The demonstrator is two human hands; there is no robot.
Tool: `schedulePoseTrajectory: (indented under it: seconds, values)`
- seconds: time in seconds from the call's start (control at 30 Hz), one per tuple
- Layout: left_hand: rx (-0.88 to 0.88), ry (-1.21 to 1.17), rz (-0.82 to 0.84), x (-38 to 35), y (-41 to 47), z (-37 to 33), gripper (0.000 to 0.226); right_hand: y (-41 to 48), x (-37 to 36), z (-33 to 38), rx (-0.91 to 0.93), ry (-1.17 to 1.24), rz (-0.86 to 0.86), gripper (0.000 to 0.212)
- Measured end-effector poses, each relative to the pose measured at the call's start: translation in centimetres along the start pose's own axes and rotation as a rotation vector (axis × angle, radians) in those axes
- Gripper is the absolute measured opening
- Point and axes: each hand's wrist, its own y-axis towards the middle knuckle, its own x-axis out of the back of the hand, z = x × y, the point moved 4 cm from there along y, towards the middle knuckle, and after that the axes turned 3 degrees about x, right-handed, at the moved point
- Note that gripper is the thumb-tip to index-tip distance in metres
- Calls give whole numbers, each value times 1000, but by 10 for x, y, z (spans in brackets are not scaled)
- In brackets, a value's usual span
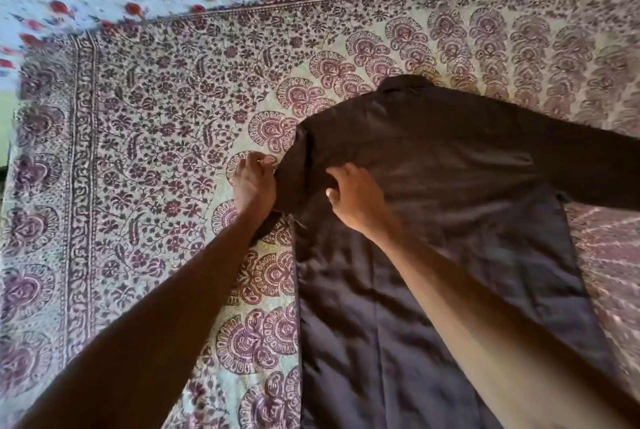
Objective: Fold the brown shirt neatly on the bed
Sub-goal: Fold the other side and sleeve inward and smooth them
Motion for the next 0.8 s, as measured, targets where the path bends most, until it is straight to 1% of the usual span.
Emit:
schedulePoseTrajectory:
  seconds: [0.03,0.1,0.2,0.27,0.3,0.33,0.4,0.43,0.47,0.57,0.63,0.7,0.73,0.8]
  values:
    - [77,-79,95,-1,12,4,29,8,-3,6,-1,-5,5,42]
    - [134,-189,239,-1,27,9,24,21,-8,15,-36,1,49,41]
    - [94,-231,445,-7,28,-2,27,31,-13,18,-118,-43,93,35]
    - [45,-218,567,-14,24,-14,19,34,-12,16,-188,-44,52,33]
    - [8,-180,598,-18,23,-17,19,33,-10,14,-215,-64,23,34]
    - [-27,-141,608,-22,22,-18,25,32,-9,11,-226,-127,-10,37]
    - [-27,-154,615,-26,21,-15,40,30,-7,6,-220,-275,-74,44]
    - [-6,-179,582,-28,22,-13,45,30,-5,4,-211,-316,-101,46]
    - [14,-206,559,-28,23,-12,44,32,-5,2,-204,-326,-118,47]
    - [17,-180,415,-25,32,-17,25,46,-2,-6,-189,-291,-114,48]
    - [105,-227,280,-15,39,-17,15,60,-2,-9,-163,-245,-40,52]
    - [228,-312,186,-10,46,-11,14,75,-4,-12,-130,-178,71,56]
    - [274,-351,176,-9,49,-7,17,83,-5,-13,-127,-143,128,58]
    - [329,-354,215,-10,54,-4,26,94,-10,-15,-137,-103,202,63]
